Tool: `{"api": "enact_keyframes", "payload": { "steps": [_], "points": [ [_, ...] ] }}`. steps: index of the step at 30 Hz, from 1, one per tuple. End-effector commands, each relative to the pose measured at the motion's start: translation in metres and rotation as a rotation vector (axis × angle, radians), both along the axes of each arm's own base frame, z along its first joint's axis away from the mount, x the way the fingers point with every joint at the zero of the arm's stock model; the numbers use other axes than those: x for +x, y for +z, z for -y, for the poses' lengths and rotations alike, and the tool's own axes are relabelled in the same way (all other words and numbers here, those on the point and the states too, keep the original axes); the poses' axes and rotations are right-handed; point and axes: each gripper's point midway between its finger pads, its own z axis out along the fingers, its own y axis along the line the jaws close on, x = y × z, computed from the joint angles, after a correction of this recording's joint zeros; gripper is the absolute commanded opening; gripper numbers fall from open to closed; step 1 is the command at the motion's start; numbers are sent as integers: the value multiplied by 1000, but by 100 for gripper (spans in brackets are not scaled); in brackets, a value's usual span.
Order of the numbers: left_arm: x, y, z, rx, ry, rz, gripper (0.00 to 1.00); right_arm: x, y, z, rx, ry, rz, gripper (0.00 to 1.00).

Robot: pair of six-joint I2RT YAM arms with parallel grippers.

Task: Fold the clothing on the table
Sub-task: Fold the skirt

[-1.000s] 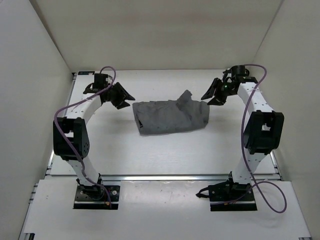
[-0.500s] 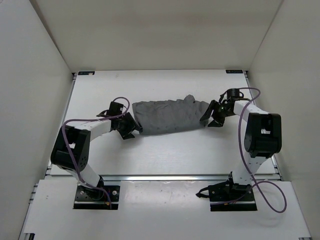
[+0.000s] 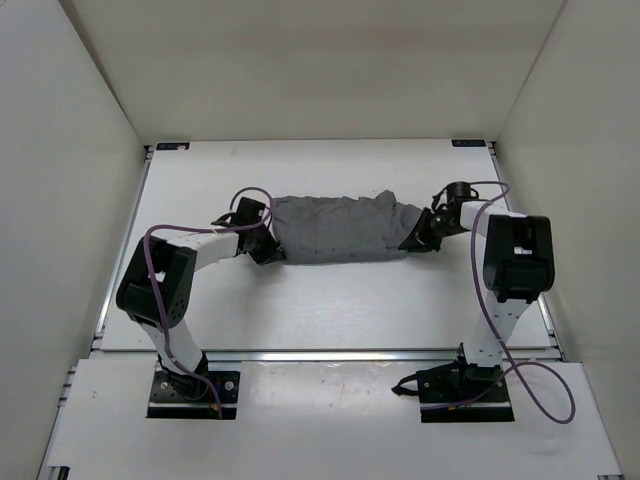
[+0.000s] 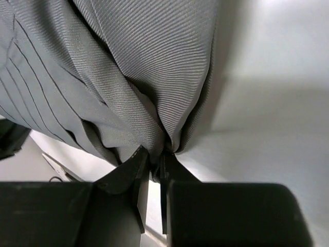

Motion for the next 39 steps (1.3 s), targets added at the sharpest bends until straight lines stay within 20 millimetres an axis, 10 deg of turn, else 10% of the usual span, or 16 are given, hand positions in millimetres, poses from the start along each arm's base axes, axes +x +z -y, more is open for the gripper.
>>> {"api": "enact_keyframes", "payload": {
  "steps": [1, 5, 9, 16, 20, 24, 32, 36, 39],
  "points": [
    [-4, 6, 4, 18, -18, 19, 0, -27, 4, 44, -101, -38, -24, 0],
    [-18, 12, 29, -65, -39, 39, 0, -50, 25, 77, -259, -32, -17, 0],
    [-20, 10, 46, -83, -65, 30, 0, -29, 81, 55, -343, 40, 129, 0],
    [-19, 4, 53, -88, -84, 0, 0, -6, 157, -120, -226, 380, 396, 0],
    [-20, 1, 46, -87, -71, -7, 0, -33, 122, -214, -169, 631, 328, 0],
    [-27, -6, 36, -84, -76, -29, 0, -64, 70, -253, -173, 747, 235, 0],
    [-34, -2, 22, -94, -101, -37, 12, -87, 14, -253, -197, 794, 121, 1],
    [-37, 28, 13, -181, -83, 19, 44, -79, 27, -256, -168, 757, 193, 5],
    [-41, 53, -3, -255, -39, 73, 49, -63, 49, -256, -146, 705, 262, 6]
  ]
}}
